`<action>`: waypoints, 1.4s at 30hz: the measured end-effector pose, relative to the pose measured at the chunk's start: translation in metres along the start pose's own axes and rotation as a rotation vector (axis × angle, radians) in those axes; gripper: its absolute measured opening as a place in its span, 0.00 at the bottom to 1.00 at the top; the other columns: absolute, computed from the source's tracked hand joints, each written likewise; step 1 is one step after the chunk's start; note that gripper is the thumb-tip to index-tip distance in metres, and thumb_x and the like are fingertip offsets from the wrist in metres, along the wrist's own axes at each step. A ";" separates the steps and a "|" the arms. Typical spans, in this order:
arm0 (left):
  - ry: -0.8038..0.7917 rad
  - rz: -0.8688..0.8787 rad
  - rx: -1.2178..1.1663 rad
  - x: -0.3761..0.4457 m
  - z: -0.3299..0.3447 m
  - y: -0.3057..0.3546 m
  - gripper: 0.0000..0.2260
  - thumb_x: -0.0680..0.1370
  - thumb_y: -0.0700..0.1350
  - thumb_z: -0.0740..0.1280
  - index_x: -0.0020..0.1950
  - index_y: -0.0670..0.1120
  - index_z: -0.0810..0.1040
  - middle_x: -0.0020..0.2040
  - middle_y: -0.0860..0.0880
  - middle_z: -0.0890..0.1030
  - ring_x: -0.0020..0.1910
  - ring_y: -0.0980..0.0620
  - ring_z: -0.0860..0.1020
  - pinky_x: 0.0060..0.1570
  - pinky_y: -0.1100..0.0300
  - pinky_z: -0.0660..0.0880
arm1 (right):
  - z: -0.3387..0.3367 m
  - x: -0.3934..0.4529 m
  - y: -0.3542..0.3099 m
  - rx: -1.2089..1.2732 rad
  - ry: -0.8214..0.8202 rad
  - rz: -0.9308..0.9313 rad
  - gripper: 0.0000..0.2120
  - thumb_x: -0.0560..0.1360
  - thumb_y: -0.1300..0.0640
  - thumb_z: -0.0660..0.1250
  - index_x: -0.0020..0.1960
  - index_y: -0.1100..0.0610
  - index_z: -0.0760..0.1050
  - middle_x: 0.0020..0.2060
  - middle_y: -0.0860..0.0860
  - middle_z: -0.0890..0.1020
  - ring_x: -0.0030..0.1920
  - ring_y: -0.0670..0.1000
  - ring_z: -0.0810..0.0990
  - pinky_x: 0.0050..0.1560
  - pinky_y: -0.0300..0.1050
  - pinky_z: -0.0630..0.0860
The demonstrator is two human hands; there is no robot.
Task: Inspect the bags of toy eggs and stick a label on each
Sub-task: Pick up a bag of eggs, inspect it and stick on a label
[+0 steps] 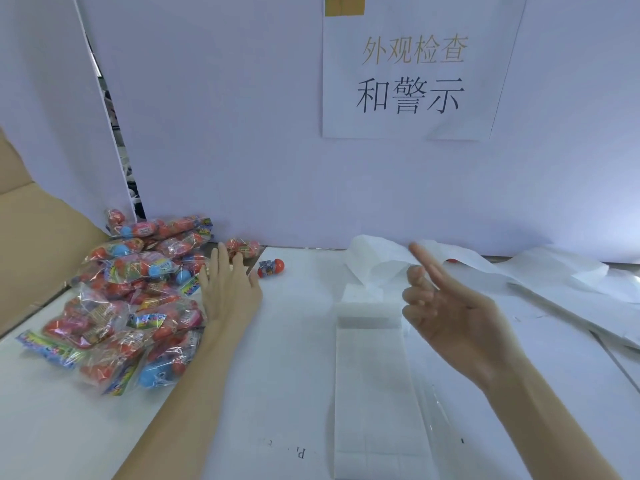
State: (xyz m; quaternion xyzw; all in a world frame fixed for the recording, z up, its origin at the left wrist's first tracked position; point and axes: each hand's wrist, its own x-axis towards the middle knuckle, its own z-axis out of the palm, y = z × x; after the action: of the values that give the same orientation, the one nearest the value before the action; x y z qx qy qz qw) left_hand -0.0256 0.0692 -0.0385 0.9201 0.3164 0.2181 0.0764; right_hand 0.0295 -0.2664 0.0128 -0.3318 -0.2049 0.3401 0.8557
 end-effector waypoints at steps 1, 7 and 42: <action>-0.021 0.004 0.002 0.001 0.001 0.000 0.23 0.87 0.50 0.58 0.80 0.42 0.64 0.85 0.41 0.52 0.85 0.44 0.50 0.80 0.44 0.49 | 0.000 0.001 0.002 -0.017 0.023 0.008 0.22 0.77 0.58 0.74 0.70 0.55 0.80 0.46 0.49 0.78 0.38 0.47 0.73 0.38 0.39 0.75; 0.020 0.010 -0.107 0.000 0.000 0.004 0.25 0.84 0.48 0.64 0.80 0.44 0.63 0.75 0.40 0.68 0.73 0.38 0.67 0.69 0.42 0.61 | 0.000 0.004 0.012 -0.058 0.135 0.040 0.18 0.76 0.58 0.73 0.65 0.58 0.83 0.44 0.50 0.78 0.37 0.48 0.72 0.36 0.40 0.73; 0.268 0.874 -0.575 -0.049 -0.033 0.097 0.13 0.82 0.32 0.63 0.62 0.46 0.70 0.60 0.44 0.74 0.57 0.41 0.76 0.54 0.47 0.77 | 0.015 0.004 0.019 -0.321 0.165 0.163 0.25 0.81 0.42 0.63 0.67 0.59 0.80 0.62 0.58 0.85 0.62 0.56 0.84 0.56 0.45 0.83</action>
State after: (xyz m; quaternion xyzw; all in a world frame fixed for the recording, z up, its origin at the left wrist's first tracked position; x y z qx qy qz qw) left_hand -0.0214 -0.0379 0.0003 0.8722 -0.1614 0.4226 0.1861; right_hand 0.0148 -0.2467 0.0105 -0.5061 -0.1580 0.3429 0.7755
